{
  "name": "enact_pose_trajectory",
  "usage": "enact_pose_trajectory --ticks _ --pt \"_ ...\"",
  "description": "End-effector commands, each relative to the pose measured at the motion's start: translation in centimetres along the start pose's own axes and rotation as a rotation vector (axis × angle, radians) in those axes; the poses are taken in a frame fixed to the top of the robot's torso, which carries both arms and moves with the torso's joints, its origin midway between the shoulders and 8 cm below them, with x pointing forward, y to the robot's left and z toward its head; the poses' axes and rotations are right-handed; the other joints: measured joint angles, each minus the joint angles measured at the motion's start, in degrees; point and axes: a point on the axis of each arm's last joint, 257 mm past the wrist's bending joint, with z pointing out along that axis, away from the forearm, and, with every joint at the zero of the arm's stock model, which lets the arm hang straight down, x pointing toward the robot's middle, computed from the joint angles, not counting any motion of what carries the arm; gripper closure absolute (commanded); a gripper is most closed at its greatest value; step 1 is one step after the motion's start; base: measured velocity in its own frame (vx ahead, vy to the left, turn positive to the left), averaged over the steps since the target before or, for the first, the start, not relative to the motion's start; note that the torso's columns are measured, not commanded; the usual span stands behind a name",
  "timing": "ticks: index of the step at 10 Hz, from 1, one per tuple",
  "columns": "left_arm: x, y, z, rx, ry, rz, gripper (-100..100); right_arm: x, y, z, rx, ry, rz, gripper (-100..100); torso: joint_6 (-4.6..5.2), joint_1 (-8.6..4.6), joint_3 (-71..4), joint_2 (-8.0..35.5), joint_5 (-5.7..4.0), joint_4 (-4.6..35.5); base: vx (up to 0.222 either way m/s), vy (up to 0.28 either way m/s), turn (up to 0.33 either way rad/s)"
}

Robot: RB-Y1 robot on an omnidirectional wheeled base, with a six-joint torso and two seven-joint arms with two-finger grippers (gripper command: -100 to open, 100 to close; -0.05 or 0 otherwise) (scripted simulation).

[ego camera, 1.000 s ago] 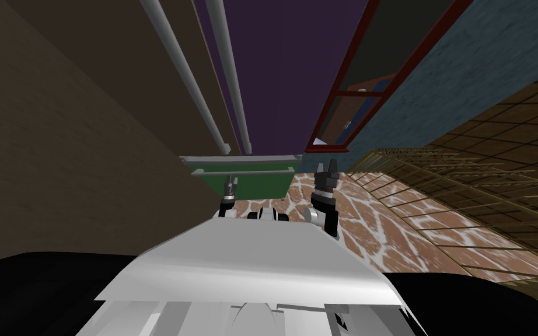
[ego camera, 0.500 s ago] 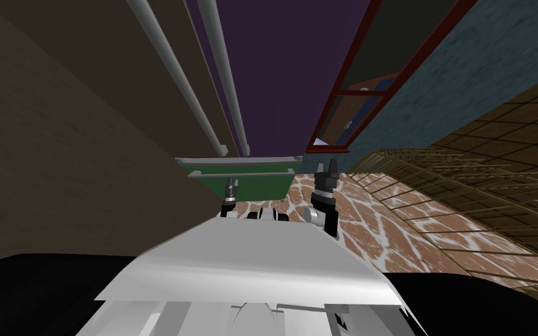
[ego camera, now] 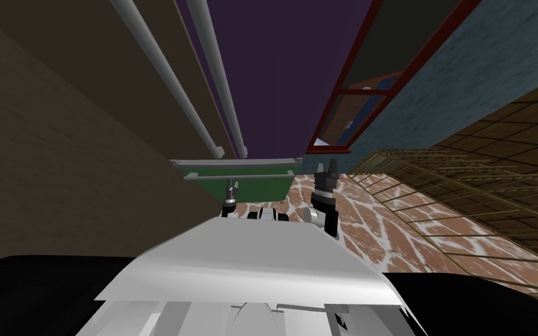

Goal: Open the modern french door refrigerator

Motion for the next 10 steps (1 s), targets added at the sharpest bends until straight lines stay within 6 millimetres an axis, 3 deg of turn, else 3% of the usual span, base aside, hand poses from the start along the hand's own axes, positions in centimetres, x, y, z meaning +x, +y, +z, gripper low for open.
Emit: enact_pose_trajectory --ticks 1,6,10 --pt "-0.4 1.0 -1.0 -0.009 -0.014 -0.006 -100 0.0 0.0 0.0 0.0 0.0 0.0 0 0.0 -0.03 -0.02 -0.04 -0.01 -0.01 0.056 -0.024 0.004" --pt "-1.2 2.4 -2.5 -0.025 -0.036 -0.011 -100 0.0 0.0 0.0 0.0 0.0 0.0 0 0.0 -0.04 -0.03 -0.05 -0.01 -0.02 0.059 -0.022 0.005" --pt "-1.4 2.3 0.1 -0.023 -0.029 -0.012 -100 0.0 0.0 0.0 0.0 0.0 0.0 0 0.0 -0.05 0.01 0.0 -0.01 0.0 -0.001 -0.008 0.01"
